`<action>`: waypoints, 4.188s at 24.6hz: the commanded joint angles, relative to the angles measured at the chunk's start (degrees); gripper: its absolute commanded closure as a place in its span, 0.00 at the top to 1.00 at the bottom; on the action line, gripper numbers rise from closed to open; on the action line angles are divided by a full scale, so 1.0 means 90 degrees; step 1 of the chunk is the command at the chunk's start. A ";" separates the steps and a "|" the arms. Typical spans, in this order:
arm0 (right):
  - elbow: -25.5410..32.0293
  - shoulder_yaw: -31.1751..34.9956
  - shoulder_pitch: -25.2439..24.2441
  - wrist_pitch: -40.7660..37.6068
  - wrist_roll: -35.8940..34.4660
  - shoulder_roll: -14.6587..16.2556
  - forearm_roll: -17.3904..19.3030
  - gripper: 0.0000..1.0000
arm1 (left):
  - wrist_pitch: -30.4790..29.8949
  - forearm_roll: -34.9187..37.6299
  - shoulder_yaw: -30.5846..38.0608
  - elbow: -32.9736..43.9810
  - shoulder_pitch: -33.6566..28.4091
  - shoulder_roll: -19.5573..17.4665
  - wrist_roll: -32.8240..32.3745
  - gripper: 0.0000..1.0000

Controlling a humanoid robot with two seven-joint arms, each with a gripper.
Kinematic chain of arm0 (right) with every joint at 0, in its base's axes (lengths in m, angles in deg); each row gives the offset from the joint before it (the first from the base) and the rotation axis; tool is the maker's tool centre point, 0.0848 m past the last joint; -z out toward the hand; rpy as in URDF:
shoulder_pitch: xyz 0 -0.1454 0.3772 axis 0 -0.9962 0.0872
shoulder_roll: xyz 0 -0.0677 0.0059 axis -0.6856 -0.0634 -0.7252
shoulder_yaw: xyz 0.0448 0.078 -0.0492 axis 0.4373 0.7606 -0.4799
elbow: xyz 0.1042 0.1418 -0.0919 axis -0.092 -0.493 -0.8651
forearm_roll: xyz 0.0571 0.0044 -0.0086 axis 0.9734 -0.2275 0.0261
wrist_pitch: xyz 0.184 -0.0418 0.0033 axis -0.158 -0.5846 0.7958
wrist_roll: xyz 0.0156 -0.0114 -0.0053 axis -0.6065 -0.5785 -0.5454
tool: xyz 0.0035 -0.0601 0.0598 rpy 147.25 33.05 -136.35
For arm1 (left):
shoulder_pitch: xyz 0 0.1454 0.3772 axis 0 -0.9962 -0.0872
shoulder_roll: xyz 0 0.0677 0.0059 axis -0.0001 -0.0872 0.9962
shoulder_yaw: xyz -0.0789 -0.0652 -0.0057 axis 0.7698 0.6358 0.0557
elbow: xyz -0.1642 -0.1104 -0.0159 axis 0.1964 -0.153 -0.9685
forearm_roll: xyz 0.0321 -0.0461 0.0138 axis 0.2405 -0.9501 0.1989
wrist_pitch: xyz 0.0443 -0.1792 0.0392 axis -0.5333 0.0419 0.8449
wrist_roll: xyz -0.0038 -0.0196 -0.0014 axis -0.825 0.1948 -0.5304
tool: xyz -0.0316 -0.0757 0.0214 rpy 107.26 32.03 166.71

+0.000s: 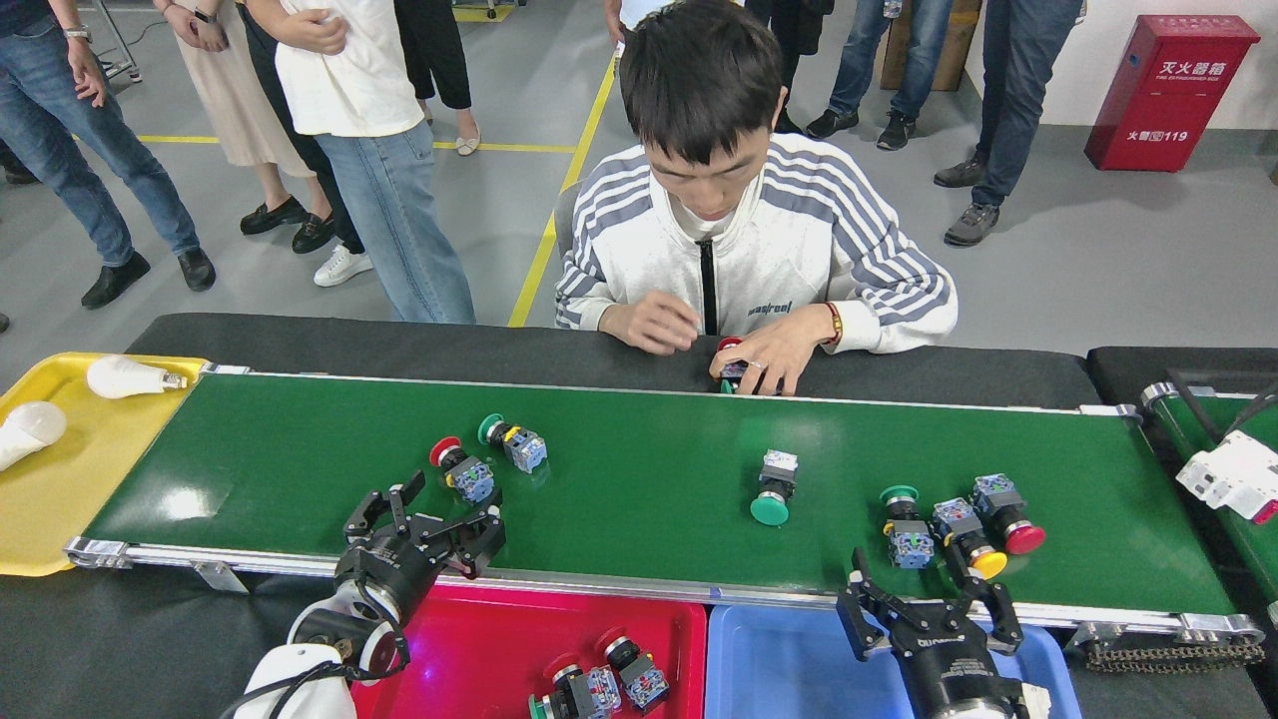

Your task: Pick switch part from conveyor to tray

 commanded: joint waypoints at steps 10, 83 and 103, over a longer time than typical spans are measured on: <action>-0.0063 -0.0149 0.0174 -0.0181 0.0061 0.0321 0.0069 0.14 | 0.0381 -0.0309 0.0029 -0.0187 0.0208 -0.0001 0.0252 0.16; -0.2680 -0.2434 0.2821 -0.0894 0.0139 -0.0655 0.0089 0.09 | -0.0039 -0.0417 -0.0362 -0.3410 0.1732 -0.1320 0.1707 1.00; 0.0719 -0.3030 0.0877 -0.1656 -0.0017 0.0048 0.0098 1.00 | -0.2295 -0.0739 0.0331 0.1961 -0.1413 -0.1300 0.1649 0.77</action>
